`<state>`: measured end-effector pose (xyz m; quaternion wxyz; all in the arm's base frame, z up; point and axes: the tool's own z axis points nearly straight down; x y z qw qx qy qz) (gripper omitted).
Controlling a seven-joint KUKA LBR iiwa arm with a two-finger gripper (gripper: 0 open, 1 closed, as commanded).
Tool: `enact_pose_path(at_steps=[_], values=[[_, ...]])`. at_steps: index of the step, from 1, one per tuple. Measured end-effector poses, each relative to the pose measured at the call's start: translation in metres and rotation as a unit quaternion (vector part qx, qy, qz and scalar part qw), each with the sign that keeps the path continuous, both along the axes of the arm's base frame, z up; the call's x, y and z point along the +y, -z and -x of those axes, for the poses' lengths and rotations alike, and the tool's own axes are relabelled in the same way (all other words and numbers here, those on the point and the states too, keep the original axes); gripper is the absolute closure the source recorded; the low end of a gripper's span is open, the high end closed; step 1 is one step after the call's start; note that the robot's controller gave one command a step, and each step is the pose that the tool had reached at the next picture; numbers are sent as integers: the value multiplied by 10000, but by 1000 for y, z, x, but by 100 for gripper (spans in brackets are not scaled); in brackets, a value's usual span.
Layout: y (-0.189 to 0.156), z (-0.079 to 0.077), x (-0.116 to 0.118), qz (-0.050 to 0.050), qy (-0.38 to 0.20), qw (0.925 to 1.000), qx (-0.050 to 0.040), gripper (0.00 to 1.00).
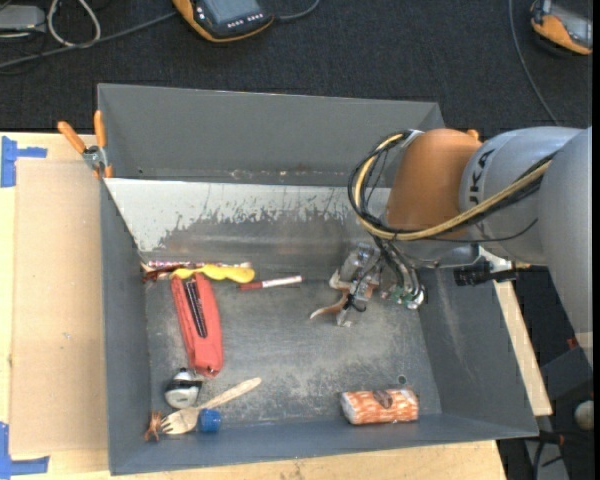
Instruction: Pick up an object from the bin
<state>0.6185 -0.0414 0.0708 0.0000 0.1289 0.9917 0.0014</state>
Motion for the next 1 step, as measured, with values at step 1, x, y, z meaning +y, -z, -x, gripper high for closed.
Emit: enact_pose_path(at_steps=[1], values=[[0,0,0,1,-1,10000,0,100]])
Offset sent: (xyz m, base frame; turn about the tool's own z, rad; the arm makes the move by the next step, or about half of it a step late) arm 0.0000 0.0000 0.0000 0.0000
